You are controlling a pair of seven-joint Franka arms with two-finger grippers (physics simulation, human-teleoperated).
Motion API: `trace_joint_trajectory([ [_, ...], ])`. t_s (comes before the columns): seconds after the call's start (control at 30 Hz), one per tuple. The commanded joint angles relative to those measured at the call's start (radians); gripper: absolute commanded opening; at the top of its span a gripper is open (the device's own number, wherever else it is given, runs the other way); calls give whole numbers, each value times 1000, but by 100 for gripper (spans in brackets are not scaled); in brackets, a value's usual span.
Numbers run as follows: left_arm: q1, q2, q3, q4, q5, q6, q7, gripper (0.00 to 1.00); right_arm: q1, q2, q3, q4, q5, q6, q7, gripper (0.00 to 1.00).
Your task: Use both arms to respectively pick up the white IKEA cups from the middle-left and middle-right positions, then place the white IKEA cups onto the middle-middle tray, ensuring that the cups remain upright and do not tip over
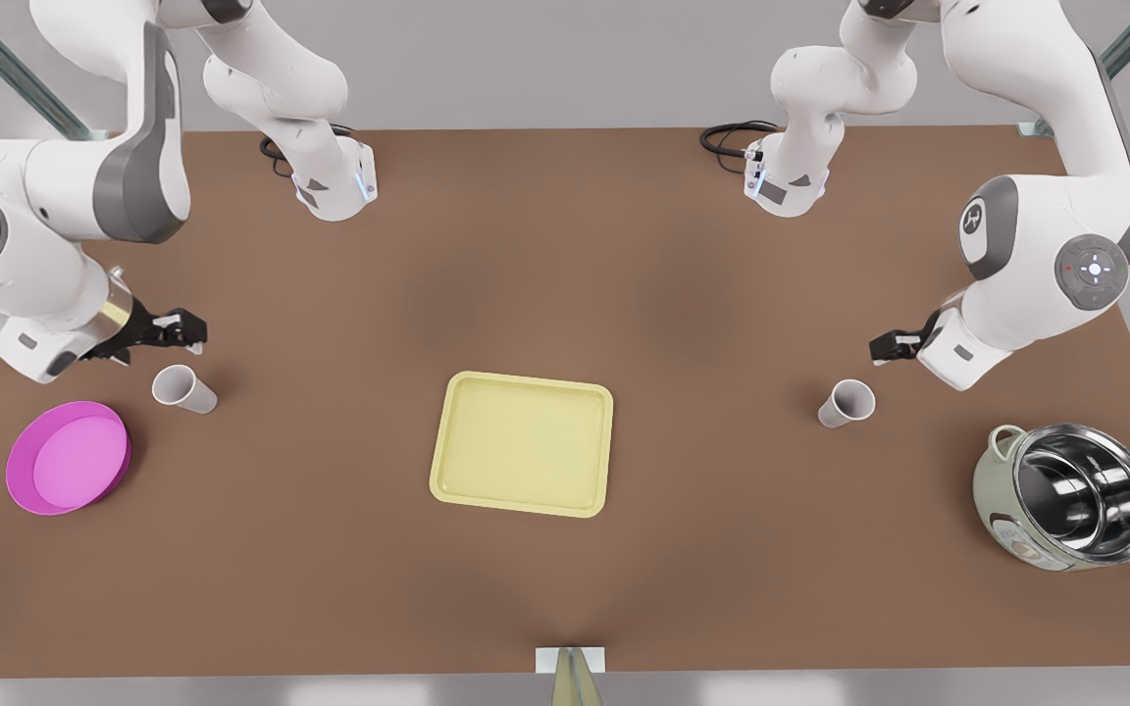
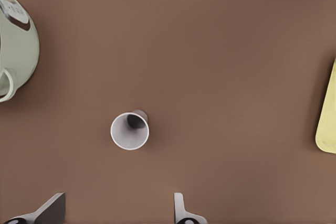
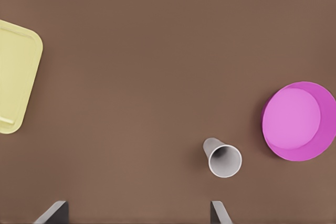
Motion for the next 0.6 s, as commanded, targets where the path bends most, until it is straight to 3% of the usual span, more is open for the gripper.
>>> trace_joint_trajectory([
  [0.0, 0, 2, 0, 0, 0, 15, 52, 100, 0, 3, 0, -4, -2, -2, -70, 100],
  [0.07, 3, 52, 6, -6, 3, 60, 45, 100, -10, 26, -3, 1, -14, -1, -81, 100],
  [0.2, 78, 204, 19, -141, 0, 481, 68, 100, -162, 184, -4, 56, -29, 11, -129, 100],
  [0.37, 107, 241, 20, -253, -2, 567, 76, 100, -302, 273, -3, 64, -40, 82, -186, 100],
  [0.57, 138, 212, 35, -367, -2, 565, 78, 100, -365, 223, -1, -176, -35, 346, -213, 100],
])
